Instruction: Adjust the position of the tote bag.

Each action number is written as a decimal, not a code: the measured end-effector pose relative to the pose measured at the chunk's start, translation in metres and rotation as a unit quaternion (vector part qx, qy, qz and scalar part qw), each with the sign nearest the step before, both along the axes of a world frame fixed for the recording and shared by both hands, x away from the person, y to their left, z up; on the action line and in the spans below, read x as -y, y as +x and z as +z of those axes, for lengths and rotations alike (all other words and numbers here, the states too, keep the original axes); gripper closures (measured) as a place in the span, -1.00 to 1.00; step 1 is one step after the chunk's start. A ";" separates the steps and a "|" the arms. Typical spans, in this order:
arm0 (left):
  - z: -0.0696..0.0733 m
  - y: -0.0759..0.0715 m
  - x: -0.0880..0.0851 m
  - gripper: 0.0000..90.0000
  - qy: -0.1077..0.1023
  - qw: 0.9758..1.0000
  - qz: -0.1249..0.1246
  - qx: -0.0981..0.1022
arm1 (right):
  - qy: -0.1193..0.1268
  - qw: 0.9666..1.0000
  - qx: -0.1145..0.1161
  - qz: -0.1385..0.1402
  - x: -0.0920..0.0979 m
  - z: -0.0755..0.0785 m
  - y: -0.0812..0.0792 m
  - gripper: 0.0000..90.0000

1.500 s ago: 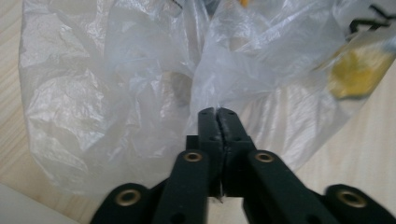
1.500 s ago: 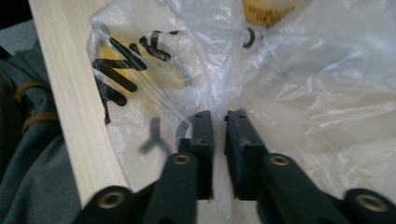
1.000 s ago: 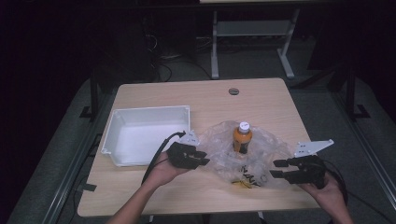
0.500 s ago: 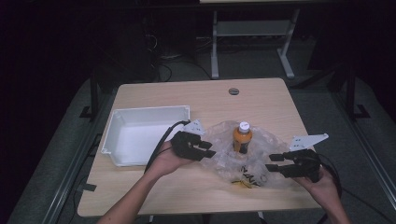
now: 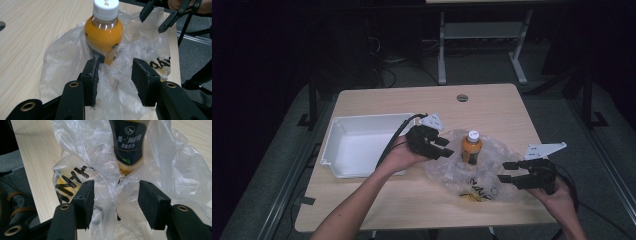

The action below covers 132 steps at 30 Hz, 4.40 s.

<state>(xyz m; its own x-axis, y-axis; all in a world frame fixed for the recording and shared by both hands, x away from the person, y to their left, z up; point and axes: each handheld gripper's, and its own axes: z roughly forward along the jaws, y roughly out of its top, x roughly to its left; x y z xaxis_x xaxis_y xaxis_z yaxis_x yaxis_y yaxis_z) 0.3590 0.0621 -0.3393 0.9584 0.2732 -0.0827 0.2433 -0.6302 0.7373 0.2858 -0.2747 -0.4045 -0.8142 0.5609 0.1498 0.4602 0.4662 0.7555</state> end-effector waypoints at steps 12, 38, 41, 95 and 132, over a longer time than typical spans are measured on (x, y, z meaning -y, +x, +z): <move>0.013 0.016 0.026 0.08 0.005 1.000 -0.024 0.008 | 0.008 1.000 0.003 -0.013 0.007 0.000 0.001 -0.06; 0.012 0.038 0.059 0.04 0.018 0.998 -0.057 0.009 | 0.016 0.999 0.013 -0.028 0.014 0.002 0.003 -0.14; 0.012 0.039 0.063 0.06 0.020 0.998 -0.058 0.008 | 0.017 0.999 0.015 -0.028 0.014 0.002 0.003 -0.14; 0.014 0.041 0.075 0.31 0.036 0.996 -0.078 0.025 | 0.023 0.998 0.028 -0.049 0.022 0.001 0.005 -0.18; 0.082 0.021 0.074 0.31 0.024 0.995 -0.076 0.063 | 0.036 0.996 0.041 -0.069 0.033 0.004 0.003 -0.22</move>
